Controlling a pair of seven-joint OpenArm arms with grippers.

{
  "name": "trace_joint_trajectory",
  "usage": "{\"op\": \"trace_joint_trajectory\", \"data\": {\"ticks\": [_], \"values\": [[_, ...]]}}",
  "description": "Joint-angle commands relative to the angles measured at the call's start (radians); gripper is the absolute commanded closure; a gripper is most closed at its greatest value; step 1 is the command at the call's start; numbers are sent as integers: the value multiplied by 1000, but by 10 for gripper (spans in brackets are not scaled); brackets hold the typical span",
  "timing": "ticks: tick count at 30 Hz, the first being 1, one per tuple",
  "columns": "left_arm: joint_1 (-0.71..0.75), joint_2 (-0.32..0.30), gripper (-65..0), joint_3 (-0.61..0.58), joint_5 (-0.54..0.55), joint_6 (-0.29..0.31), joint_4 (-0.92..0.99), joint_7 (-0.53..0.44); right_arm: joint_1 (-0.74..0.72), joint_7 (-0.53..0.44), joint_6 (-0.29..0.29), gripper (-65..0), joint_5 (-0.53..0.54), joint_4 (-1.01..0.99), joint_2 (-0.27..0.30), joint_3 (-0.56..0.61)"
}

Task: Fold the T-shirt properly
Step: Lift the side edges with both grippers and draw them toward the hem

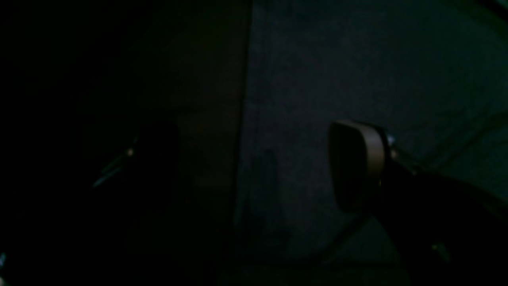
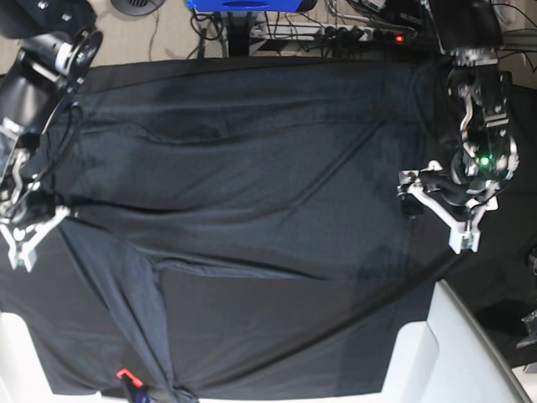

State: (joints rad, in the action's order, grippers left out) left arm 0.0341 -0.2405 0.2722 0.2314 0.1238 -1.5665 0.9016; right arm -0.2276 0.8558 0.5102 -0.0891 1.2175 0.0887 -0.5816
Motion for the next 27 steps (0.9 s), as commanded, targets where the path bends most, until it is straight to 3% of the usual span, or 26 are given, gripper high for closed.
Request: {"op": "trace_joint_trajectory", "data": {"ticks": [1,7,9,11,14,16,19,23,27], "values": [[-24,-15,-563,3,-4,-2,-1,-19,-6,1,5,-15,4,34,9,-1],[-89,-10,-563,5,-4,-2,68,-20,27,35,5,-20,4,63,-14,-2],[-104,-10,-563,5,-5,-2,76,-20,46,36,5,-72,4,81,-16,1],[-110,-10,-563,5,-5,-2,71,-16,50,36,6,-204,4,106,-16,2],[-110,-12,-563,5,-5,-2,68,-16,53,36,6,-477,4,164,-16,-1],[-104,-16,-563,5,-5,-2,74,-17,50,33,6,-563,4,186,-16,2],[-98,-18,-563,9,-5,-2,76,-20,0,27,11,-515,4,158,-10,5],[-96,-20,-563,11,-5,-2,73,-19,-120,26,12,-365,4,-31,13,5],[-84,-29,-563,11,-5,-2,67,-16,-204,-71,12,-354,2,-241,33,5]]}}
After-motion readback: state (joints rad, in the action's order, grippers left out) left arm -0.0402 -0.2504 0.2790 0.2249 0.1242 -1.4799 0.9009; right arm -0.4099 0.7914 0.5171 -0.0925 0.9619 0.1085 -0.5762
